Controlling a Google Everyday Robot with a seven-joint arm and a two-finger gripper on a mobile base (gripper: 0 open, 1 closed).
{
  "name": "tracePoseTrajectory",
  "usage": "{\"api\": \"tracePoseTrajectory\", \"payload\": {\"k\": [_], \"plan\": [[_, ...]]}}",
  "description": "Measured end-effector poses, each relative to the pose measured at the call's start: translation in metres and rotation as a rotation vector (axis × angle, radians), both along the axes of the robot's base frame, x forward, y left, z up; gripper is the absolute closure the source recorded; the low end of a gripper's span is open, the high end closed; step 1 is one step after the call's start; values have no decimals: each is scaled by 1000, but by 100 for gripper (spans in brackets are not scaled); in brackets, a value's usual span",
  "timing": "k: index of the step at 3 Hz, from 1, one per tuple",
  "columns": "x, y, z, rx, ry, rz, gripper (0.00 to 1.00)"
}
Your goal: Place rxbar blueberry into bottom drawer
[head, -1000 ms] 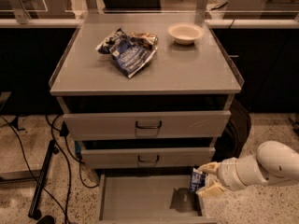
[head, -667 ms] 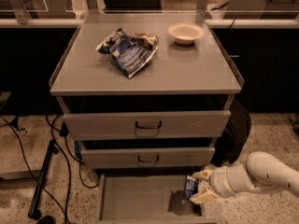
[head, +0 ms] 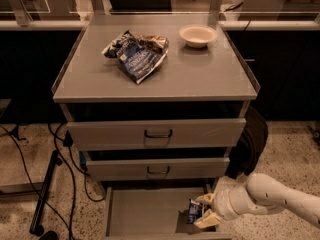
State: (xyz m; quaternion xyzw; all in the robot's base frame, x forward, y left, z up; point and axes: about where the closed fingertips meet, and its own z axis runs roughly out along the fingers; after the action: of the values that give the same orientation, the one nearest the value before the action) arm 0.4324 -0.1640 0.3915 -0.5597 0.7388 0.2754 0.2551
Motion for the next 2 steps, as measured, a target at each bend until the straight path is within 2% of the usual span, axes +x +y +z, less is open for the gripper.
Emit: {"api": "tracePoseTrajectory", "payload": {"k": [1,2], "plan": [[0,0,0,0,0,0,100],[3,6,-20,21,-28,-9,100]]}}
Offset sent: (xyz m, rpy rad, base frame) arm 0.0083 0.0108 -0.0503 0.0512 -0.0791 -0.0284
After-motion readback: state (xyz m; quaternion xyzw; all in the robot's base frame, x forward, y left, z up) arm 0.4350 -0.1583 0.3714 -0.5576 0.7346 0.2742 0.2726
